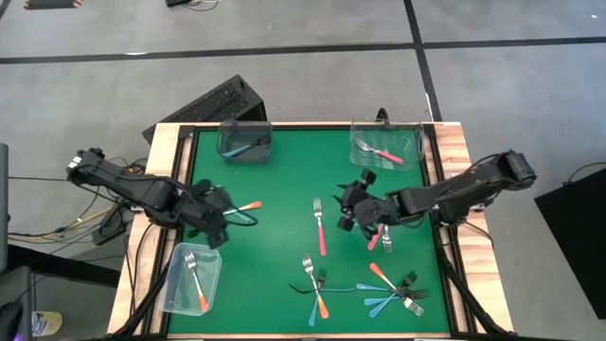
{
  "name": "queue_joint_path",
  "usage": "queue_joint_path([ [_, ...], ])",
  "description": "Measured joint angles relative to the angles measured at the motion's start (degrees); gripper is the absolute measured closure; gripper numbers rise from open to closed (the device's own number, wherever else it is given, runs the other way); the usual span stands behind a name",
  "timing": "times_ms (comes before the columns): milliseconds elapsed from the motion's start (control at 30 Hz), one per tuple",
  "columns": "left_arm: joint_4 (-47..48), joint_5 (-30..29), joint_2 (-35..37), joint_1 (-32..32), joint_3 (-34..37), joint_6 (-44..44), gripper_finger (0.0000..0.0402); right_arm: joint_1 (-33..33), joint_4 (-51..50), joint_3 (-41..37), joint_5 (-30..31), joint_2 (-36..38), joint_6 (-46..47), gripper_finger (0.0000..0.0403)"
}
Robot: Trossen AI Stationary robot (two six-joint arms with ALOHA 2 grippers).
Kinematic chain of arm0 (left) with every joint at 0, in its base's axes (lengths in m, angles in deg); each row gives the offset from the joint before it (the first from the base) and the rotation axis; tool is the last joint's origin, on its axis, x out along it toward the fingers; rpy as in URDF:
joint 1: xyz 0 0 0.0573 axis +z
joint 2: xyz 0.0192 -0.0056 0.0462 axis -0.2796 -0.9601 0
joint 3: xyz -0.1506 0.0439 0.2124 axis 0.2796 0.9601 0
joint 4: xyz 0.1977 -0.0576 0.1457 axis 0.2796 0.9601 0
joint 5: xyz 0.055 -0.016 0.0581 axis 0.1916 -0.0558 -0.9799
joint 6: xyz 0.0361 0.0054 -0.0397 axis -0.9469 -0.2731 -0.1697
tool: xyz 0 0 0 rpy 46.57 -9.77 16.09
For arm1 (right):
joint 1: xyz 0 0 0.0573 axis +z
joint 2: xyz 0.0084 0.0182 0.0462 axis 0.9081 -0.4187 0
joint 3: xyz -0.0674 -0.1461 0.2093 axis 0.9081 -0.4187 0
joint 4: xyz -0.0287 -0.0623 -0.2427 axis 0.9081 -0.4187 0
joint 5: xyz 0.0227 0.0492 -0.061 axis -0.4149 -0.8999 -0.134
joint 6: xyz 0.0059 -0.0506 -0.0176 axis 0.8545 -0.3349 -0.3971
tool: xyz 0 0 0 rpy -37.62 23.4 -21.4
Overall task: Sort silverware by color (type)
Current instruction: Put the pink fork into the transparent bin
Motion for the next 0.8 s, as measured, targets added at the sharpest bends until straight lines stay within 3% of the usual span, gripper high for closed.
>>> queue_joint_path([
  [200, -26.9, -6.7, -2.8, 3.8, 5.5, -18.3, 0.0221, 2.1, -12.6, 0.0, 0.0, 9.3, 3.8, 0.023],
  [333, -48.2, -9.8, -5.8, 6.0, 11.3, -28.1, 0.0221, 3.3, -23.7, 0.0, -0.4, 14.7, 15.5, 0.023],
  [467, -74.8, -8.0, -9.4, 7.5, 17.4, -36.9, 0.0221, 3.2, -35.6, 0.0, -5.6, 17.0, 28.1, 0.023],
  [533, -83.8, -5.5, -11.5, 8.3, 19.4, -39.7, 0.0221, 3.1, -40.5, 0.0, -9.2, 16.8, 32.5, 0.023],
  [633, -91.2, -3.8, -14.1, 9.8, 20.1, -42.0, 0.0221, 3.2, -46.4, 0.0, -14.0, 15.2, 36.7, 0.023],
  [800, -92.7, -4.0, -17.7, 12.2, 20.0, -42.7, 0.0221, 3.2, -48.8, -0.1, -19.7, 11.2, 39.5, 0.023],
])
